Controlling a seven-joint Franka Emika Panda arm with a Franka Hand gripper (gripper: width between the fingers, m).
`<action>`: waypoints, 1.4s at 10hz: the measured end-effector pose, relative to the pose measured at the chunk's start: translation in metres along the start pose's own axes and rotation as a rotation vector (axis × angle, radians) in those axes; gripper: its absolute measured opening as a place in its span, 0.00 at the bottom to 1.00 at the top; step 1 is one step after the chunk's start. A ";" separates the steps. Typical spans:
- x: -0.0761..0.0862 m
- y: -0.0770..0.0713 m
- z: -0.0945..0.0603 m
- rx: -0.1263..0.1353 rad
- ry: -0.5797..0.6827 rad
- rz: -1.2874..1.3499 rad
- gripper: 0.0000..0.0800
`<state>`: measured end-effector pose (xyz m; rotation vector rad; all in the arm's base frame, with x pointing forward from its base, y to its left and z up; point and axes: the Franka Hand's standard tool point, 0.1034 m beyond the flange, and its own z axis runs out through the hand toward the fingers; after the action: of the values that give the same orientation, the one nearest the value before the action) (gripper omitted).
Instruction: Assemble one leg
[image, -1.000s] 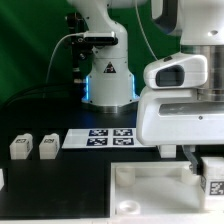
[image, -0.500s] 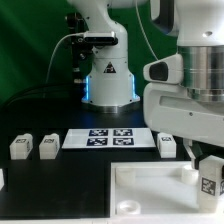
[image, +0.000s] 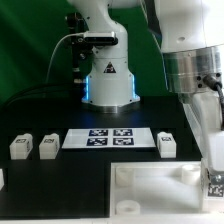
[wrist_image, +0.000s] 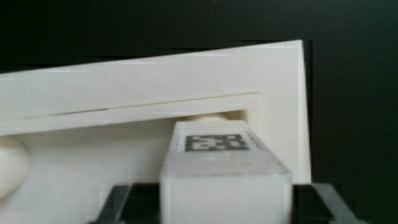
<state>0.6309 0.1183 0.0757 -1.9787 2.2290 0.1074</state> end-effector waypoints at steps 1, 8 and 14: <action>0.000 0.000 0.000 0.000 0.000 -0.018 0.37; -0.014 0.005 0.006 -0.009 0.019 -0.808 0.81; -0.004 -0.001 0.003 -0.053 0.077 -1.493 0.75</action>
Offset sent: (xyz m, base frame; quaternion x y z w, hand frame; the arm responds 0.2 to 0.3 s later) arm -0.0036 0.0273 0.0055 -0.0358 0.0313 -0.4388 0.8973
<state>0.6322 0.1223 0.0735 -3.0435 0.3031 -0.1010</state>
